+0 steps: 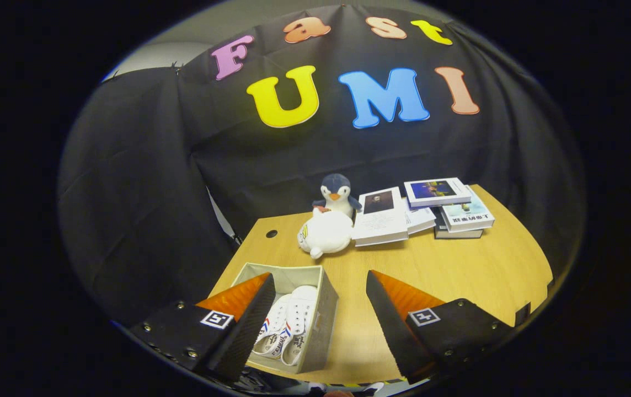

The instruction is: Open the storage box then place both shoes into the box .Put the left shoe in first, then the right shoe, with the right side of both shoes facing outward in a uniform manner.

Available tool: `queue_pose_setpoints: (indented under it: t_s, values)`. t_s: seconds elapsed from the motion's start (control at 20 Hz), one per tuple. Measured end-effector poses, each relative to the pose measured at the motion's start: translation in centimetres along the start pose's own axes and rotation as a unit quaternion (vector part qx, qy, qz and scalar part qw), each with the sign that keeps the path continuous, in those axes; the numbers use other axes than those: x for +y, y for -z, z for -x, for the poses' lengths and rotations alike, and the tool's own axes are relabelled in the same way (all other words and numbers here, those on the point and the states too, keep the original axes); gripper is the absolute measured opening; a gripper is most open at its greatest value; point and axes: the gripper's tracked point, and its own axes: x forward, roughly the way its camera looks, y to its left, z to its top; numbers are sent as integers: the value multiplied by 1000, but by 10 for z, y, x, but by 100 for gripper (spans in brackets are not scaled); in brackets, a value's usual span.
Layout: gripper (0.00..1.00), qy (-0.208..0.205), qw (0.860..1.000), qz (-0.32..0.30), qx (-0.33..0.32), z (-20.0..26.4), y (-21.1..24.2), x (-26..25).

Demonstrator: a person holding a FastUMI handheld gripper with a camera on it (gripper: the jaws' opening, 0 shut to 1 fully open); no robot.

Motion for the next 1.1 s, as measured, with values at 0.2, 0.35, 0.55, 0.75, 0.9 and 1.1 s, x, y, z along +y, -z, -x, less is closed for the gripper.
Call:
queue_pose_setpoints:
  t_s: [0.2, 0.35, 0.55, 0.75, 0.9, 1.1]
  values:
    - [99, 6, 998, 32, -57, 29, -36, -26]
    - [99, 8, 993, 48, -105, 50, -66, -47]
    - [99, 35, 984, 68, -159, 71, -94, -78]
    - [99, 51, 981, 64, -175, 80, -108, -103]
    - [99, 55, 981, 52, -176, 77, -112, -116]
    - [99, 56, 980, 48, -185, 77, -121, -125]
